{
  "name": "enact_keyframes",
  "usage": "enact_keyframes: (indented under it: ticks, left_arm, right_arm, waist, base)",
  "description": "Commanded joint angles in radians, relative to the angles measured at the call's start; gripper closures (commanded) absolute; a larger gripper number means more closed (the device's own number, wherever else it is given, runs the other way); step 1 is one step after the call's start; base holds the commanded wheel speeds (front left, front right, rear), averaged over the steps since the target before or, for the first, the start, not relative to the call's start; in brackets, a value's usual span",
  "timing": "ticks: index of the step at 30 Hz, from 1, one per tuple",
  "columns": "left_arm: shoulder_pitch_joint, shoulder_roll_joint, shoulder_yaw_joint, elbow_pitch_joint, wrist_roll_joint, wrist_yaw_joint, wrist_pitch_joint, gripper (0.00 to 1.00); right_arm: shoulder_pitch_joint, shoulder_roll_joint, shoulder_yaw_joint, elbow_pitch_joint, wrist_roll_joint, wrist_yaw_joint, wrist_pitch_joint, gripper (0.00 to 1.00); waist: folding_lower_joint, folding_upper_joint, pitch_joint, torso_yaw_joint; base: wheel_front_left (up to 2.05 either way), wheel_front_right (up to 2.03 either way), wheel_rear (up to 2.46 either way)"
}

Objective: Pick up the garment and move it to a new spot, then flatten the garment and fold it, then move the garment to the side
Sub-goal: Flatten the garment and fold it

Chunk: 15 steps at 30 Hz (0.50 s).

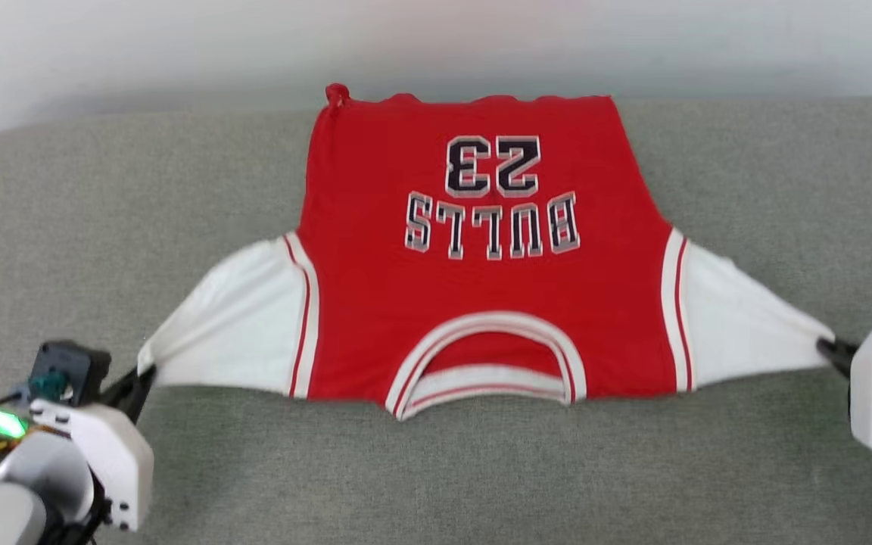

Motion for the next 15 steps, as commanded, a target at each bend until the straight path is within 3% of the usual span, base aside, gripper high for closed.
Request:
enact_keyframes:
  ticks: [1, 11, 15]
  left_arm:
    - [0.049, 0.014, 0.005, -0.009, -0.012, 0.017, 0.001, 1.00]
    - [0.316, 0.037, 0.026, -0.077, -0.119, 0.084, 0.019, 1.00]
    - [0.380, 0.047, 0.037, -0.124, -0.172, 0.087, 0.047, 1.00]
  right_arm:
    - [0.061, -0.004, -0.024, -0.023, 0.005, -0.002, 0.026, 1.00]
    - [0.340, 0.029, -0.166, -0.176, 0.040, -0.002, 0.202, 1.00]
    - [0.425, 0.042, -0.195, -0.229, 0.050, -0.002, 0.272, 1.00]
  waist:
    - [0.0003, -0.0001, -0.039, -0.003]
    - [0.0003, -0.0001, -0.117, -0.021]
    - [0.0003, -0.0001, -0.125, -0.022]
  base:
    - [0.00, 0.00, 0.00]
    - [0.00, 0.00, 0.00]
    - [0.00, 0.00, 0.00]
